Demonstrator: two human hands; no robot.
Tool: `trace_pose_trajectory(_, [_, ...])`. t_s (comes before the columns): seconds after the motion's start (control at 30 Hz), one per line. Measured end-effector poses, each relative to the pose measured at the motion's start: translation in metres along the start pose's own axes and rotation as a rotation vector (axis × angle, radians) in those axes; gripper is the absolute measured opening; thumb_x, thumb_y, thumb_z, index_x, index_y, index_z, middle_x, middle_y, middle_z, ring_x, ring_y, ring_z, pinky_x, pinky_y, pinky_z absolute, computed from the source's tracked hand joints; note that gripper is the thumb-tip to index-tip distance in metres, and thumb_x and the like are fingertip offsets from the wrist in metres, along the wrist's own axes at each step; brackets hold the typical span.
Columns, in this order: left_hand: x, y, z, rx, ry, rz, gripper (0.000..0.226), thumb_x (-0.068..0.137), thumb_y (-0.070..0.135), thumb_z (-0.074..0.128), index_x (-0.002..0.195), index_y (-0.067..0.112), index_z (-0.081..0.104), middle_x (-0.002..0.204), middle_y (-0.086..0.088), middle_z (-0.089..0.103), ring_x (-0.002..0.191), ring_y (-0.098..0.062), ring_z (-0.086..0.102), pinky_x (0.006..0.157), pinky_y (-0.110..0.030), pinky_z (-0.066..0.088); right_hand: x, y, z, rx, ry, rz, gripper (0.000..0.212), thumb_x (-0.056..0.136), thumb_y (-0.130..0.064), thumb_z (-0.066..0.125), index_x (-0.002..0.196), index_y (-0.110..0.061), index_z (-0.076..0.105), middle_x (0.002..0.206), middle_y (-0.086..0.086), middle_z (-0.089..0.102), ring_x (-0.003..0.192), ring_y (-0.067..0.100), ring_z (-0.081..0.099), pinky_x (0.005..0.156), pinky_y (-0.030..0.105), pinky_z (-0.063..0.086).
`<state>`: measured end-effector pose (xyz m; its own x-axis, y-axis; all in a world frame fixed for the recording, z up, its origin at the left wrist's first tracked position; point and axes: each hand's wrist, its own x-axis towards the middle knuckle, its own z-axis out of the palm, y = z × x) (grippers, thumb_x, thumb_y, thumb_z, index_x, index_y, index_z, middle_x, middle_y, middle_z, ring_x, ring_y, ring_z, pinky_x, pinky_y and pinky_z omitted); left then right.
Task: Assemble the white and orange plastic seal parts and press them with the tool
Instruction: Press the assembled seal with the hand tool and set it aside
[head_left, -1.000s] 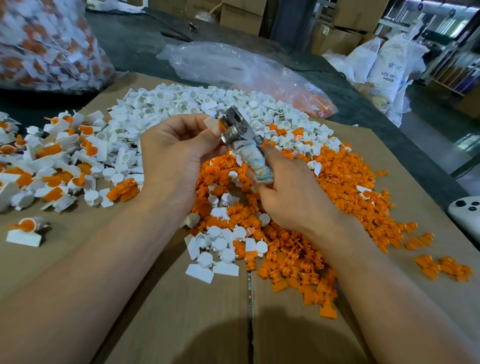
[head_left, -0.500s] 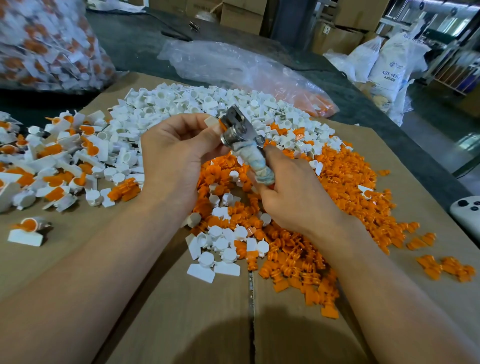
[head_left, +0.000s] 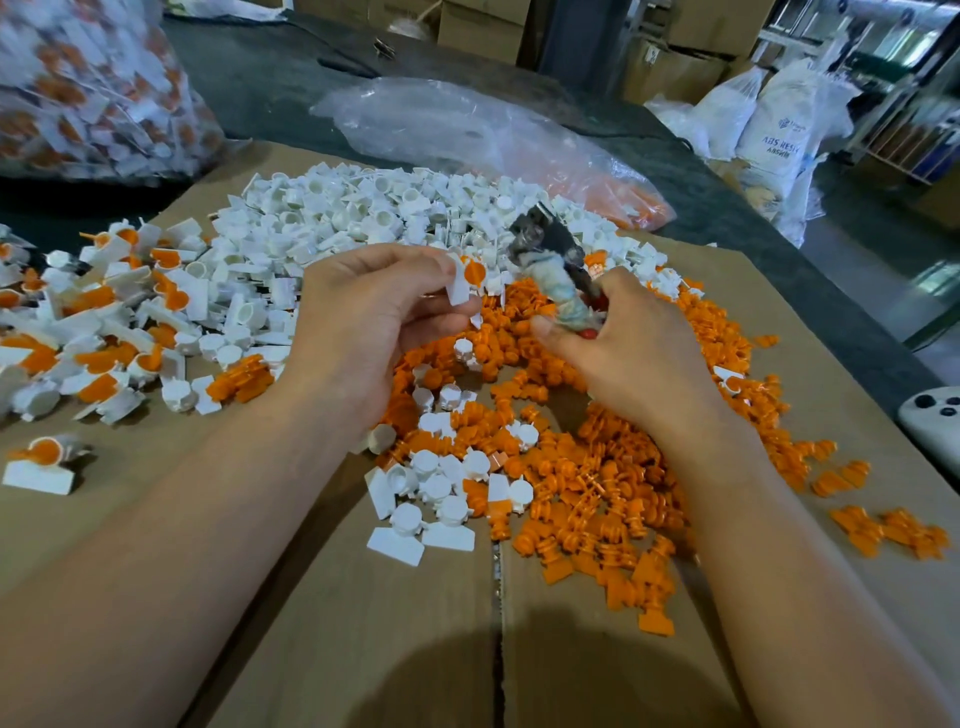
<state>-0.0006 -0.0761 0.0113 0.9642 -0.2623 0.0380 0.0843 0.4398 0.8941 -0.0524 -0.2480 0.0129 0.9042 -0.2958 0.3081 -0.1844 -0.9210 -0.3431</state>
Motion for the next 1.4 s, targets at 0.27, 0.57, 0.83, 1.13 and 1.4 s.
trace_pose_trajectory(0.27, [-0.003, 0.001, -0.001, 0.163, -0.061, -0.026, 0.031, 0.079, 0.002, 0.065, 0.051, 0.015, 0.071, 0.051, -0.002, 0.062, 0.047, -0.016, 0.063, 0.042, -0.017, 0.047, 0.005, 0.010, 0.007, -0.191, -0.053, 0.024, 0.067, 0.073, -0.060, 0.062, 0.115, -0.011, 0.049, 0.112, 0.008, 0.057, 0.101, 0.025, 0.051, 0.069, 0.030, 0.030])
trace_pose_trajectory(0.57, [-0.004, 0.001, -0.001, 0.162, -0.115, -0.057, 0.034, 0.081, -0.001, 0.062, 0.052, 0.016, 0.070, 0.052, -0.004, 0.062, 0.048, -0.019, 0.064, 0.041, -0.018, 0.047, 0.007, 0.011, 0.012, -0.265, -0.181, 0.020, 0.074, 0.072, -0.065, 0.059, 0.121, -0.011, 0.048, 0.121, 0.010, 0.051, 0.112, 0.026, 0.045, 0.085, 0.035, 0.036])
trace_pose_trajectory(0.83, [-0.005, 0.000, -0.001, 0.166, -0.124, -0.063, 0.026, 0.080, -0.001, 0.063, 0.059, 0.013, 0.069, 0.050, -0.003, 0.060, 0.047, -0.019, 0.063, 0.040, -0.017, 0.046, 0.008, 0.015, 0.012, -0.224, -0.229, 0.044, 0.083, 0.068, -0.070, 0.057, 0.127, -0.012, 0.047, 0.132, 0.010, 0.045, 0.120, 0.026, 0.040, 0.093, 0.036, 0.034])
trace_pose_trajectory(1.13, [-0.005, -0.001, -0.001, 0.205, -0.128, -0.067, 0.015, 0.079, 0.001, 0.065, 0.066, 0.010, 0.068, 0.051, -0.001, 0.061, 0.047, -0.018, 0.063, 0.041, -0.017, 0.047, 0.006, 0.010, 0.000, 0.020, -0.044, -0.012, 0.056, 0.075, -0.056, 0.062, 0.119, -0.021, 0.056, 0.115, -0.004, 0.048, 0.109, 0.010, 0.044, 0.081, 0.022, 0.030])
trace_pose_trajectory(1.4, [-0.004, -0.003, -0.001, 0.196, -0.120, -0.084, 0.011, 0.079, 0.001, 0.065, 0.070, 0.008, 0.066, 0.053, -0.004, 0.062, 0.047, -0.018, 0.062, 0.042, -0.018, 0.046, -0.011, -0.020, -0.004, 0.566, -0.162, -0.302, 0.057, 0.080, 0.000, 0.065, 0.108, -0.046, 0.047, 0.100, -0.020, 0.058, 0.091, -0.004, 0.060, 0.089, 0.018, 0.048])
